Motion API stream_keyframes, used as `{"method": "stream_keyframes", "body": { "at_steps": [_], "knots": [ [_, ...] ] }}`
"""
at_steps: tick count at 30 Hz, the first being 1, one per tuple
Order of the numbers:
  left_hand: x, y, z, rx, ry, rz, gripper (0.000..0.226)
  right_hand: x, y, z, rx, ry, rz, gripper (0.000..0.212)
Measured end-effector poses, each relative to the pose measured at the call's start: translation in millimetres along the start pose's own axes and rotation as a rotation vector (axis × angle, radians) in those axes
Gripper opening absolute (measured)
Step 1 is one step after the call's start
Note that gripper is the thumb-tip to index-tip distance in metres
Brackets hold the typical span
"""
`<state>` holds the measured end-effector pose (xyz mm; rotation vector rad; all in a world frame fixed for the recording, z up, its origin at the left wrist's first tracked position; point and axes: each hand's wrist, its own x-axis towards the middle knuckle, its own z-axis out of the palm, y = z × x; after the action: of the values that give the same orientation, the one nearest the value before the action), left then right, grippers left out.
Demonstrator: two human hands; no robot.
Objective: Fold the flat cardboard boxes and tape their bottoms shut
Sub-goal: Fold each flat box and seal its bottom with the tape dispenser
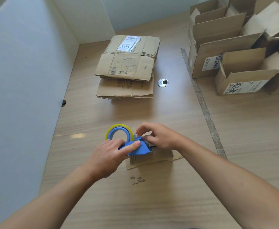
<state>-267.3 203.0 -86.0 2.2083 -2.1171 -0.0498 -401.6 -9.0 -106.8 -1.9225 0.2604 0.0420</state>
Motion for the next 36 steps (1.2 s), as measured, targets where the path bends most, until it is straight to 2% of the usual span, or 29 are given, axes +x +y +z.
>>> {"method": "stream_keyframes", "body": {
  "at_steps": [7, 11, 15, 19, 28, 32, 36],
  "knots": [
    [-0.4, 0.8, -0.8, 0.034, -0.007, 0.002, 0.060, -0.1, 3.2, -2.8, 0.077, -0.022, 0.013, 0.029],
    [0.8, -0.3, -0.9, 0.028, -0.007, 0.007, 0.063, 0.6, 2.9, -4.9, 0.018, -0.093, 0.012, 0.046],
    [0.6, -1.6, -0.3, 0.025, -0.007, 0.007, 0.072, -0.2, 3.0, -6.1, 0.046, -0.094, 0.011, 0.053],
    [1.1, -0.9, -0.7, 0.033, -0.017, 0.000, 0.061, -1.0, -2.3, -5.1, 0.172, -0.080, 0.054, 0.049],
    [1.8, -3.3, 0.8, 0.041, -0.023, -0.005, 0.063, 10.6, -18.1, 2.7, 0.383, -0.001, 0.131, 0.025],
    [4.0, -3.5, 1.5, 0.025, -0.010, 0.013, 0.069, 23.8, -31.2, 6.0, 0.245, 0.095, 0.185, 0.033],
    [5.7, -4.4, -0.6, -0.002, -0.008, 0.012, 0.075, 34.9, -45.9, 0.8, -0.217, 0.099, 0.111, 0.025]
  ]
}}
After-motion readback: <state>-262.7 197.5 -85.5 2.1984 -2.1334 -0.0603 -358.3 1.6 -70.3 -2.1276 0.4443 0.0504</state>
